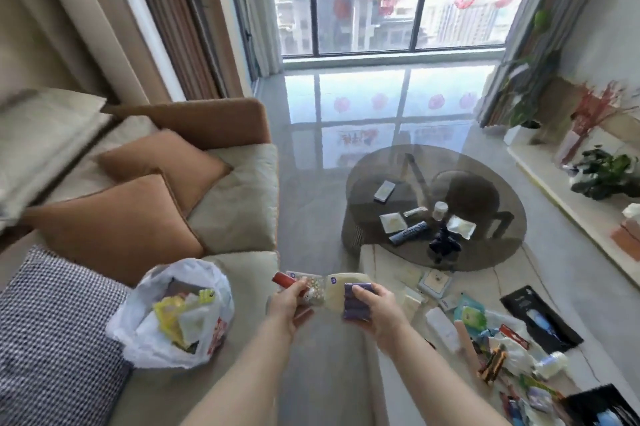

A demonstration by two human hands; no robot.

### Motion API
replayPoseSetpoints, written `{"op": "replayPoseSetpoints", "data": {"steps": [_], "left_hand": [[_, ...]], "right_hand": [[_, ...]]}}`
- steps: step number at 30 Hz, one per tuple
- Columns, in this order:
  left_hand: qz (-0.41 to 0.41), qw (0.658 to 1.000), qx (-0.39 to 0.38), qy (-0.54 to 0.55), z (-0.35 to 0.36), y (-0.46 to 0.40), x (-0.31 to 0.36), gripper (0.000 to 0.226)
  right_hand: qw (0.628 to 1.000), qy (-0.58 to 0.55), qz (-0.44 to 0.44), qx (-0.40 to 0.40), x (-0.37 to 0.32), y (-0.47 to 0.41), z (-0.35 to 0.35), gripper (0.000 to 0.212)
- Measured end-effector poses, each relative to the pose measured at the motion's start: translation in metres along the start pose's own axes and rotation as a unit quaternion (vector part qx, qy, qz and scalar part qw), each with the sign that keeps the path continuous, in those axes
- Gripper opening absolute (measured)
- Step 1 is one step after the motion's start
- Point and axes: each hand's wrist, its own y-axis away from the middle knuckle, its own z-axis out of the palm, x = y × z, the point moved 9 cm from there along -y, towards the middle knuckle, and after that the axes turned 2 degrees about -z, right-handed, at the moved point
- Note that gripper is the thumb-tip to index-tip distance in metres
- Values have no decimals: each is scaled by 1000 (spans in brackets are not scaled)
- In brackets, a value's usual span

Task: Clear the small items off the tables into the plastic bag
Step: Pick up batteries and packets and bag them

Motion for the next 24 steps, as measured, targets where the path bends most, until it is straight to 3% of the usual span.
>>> {"op": "replayPoseSetpoints", "data": {"steps": [6, 9, 13, 18, 24], "left_hand": [[15, 993, 71, 88, -128, 8, 41, 19], [-3, 987, 99, 126, -185, 12, 47, 26], [-5, 980, 130, 151, -249, 12, 53, 20], [-2, 976, 144, 165, -301, 4, 56, 23], [0, 973, 142, 180, -324, -23, 65, 28]], "right_hand": [[994, 4, 63, -91, 20, -20, 121, 17], [990, 22, 68, -119, 29, -26, 176, 9], [985, 78, 59, -142, 45, -38, 238, 24], [979, 157, 69, -112, 73, -63, 286, 6], [971, 190, 121, -79, 108, -96, 326, 10]]}}
